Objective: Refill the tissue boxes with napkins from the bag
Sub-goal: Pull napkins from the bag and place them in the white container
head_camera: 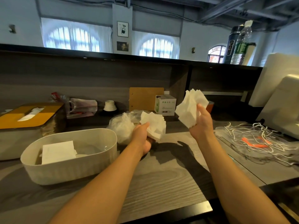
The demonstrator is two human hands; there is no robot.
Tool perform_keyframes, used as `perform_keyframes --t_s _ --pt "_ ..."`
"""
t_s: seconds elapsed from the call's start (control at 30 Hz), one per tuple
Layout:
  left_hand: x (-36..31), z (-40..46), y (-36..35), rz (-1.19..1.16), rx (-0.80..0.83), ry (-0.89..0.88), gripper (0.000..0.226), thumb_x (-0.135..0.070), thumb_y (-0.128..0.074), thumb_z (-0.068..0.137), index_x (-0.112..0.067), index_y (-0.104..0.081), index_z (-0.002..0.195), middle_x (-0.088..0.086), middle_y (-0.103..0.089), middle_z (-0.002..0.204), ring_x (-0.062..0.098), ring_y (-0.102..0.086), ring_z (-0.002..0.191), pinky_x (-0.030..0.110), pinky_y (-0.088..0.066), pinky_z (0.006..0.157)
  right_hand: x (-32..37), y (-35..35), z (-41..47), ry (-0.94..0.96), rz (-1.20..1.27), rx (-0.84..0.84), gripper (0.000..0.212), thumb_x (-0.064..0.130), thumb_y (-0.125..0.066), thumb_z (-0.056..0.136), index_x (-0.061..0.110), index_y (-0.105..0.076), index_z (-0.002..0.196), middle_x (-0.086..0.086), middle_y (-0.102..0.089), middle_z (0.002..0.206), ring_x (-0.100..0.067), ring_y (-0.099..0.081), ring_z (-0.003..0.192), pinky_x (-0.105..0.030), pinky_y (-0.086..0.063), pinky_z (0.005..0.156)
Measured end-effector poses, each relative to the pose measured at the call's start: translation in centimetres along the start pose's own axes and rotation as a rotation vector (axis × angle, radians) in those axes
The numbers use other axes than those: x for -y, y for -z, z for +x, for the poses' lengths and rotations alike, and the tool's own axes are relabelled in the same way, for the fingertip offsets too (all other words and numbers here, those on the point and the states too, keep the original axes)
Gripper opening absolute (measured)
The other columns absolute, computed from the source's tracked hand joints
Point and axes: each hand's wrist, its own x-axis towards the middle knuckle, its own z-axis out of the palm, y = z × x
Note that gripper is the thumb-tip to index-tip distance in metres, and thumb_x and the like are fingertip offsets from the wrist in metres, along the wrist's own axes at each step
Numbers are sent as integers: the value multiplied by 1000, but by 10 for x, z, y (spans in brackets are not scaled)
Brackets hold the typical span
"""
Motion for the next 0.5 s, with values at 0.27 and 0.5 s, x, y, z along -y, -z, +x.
perform_keyframes --t_s 0.27,0.5 --pt "7 1 -1 170 81 -111 27 -19 -49 104 -16 -59 129 13 -68 116 30 -66 96 39 -58 65 -4 -16 -17 10 -480 506 23 20 -59 94 23 -62 117 -3 -69 106 -23 -69 99 -35 -60 75" --pt "-4 -1 5 109 182 -56 16 -24 -52 100 -18 -66 107 8 -72 92 26 -69 86 41 -58 69 -16 -16 -13 34 -827 529 27 20 -61 95 31 -57 119 -1 -62 116 -23 -63 105 -41 -56 89"
